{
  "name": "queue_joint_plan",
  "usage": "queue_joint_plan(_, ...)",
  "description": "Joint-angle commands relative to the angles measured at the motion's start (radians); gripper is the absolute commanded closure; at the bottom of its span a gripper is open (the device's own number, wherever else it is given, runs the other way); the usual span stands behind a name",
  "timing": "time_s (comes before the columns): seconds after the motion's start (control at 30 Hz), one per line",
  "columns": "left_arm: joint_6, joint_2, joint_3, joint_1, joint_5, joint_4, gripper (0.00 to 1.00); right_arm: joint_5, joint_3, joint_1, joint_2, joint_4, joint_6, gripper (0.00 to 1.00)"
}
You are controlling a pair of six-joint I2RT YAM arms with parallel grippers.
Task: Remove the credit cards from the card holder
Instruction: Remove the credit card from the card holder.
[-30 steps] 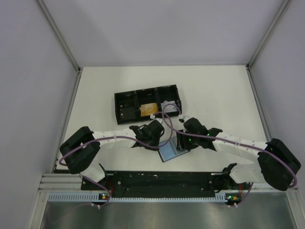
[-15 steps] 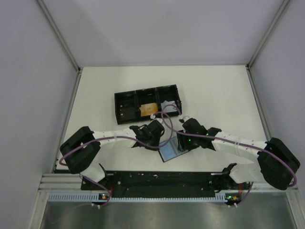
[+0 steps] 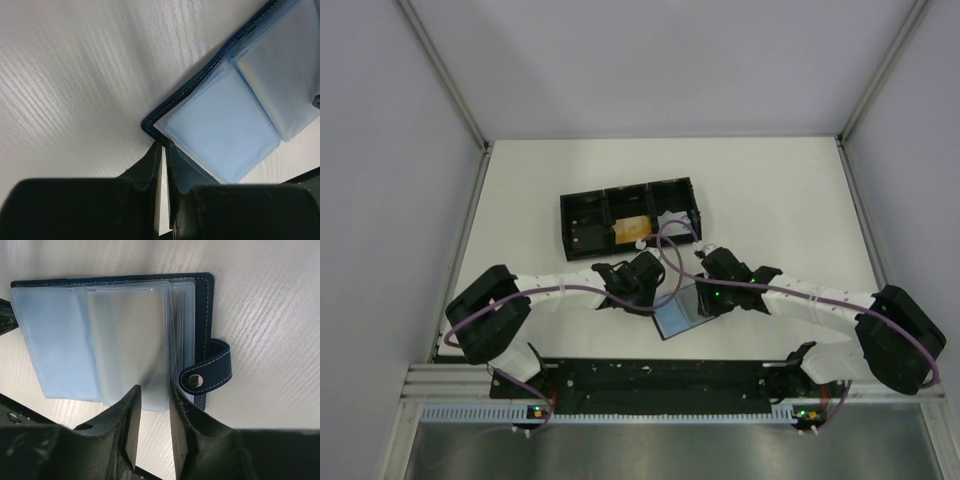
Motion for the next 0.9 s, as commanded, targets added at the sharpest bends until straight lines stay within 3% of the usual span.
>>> queue_joint_plan(0.0,-0.011,0.016,0.003,-0.005,0.005,0.006,0.9,-0.069,0.023,0.011,-0.022,0.062,0.007,0.73)
queue_joint_plan(0.33,-0.011,0.016,0.004,-0.005,0.003,0.007,0.9,-0.187,0.041,0.013,-0.067,0.123,0.023,0.8)
queue_joint_plan(0.63,-0.016,0.007,-0.002,-0.005,0.001,0.012,0.9,-0.336,0.018,0.014,-0.106,0.242,0.065,0.79)
queue_joint_plan(0.87,-0.037,-0.048,-0.023,-0.005,-0.025,0.007,0.86,-0.371,0.011,0.019,-0.087,0.275,0.059,0.61)
